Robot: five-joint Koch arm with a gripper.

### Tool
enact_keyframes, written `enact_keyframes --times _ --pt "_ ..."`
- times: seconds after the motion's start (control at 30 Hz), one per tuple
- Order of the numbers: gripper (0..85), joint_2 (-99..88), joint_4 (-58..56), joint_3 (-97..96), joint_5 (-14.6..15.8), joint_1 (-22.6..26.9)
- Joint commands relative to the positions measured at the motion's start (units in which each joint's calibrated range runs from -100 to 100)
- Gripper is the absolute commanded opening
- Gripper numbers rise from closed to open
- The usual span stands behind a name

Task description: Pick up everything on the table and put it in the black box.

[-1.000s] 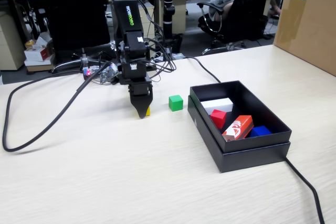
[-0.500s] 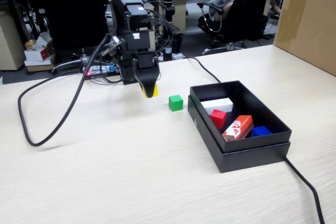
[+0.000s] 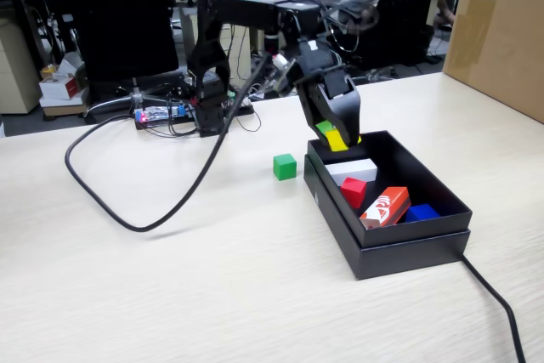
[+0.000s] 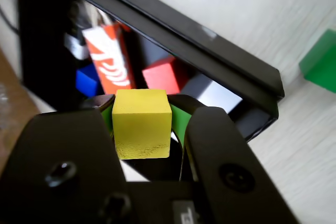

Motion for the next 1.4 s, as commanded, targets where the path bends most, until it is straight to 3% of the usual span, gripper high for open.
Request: enact_keyframes --times 0.0,0.33,0.47,0.53,0.73,0.8,1.1,1.37 --pt "4.0 2.4 0.7 7.1 1.0 0.3" --pt "4.5 14.3 0.7 9.1 1.7 0.3" --pt "19.5 14.6 0.7 7.7 1.6 0.4" --pt "19.5 14.5 0.7 7.6 1.6 0.4" --pt "32.8 10.6 -0.2 7.4 0.8 0.4" --pt "36.0 8.6 -0.2 7.3 0.6 0.3" --pt "36.3 -13.0 -1.9 2.8 0.6 -0.7" --pt "43.1 -34.8 -2.0 -15.7 0.7 -3.9"
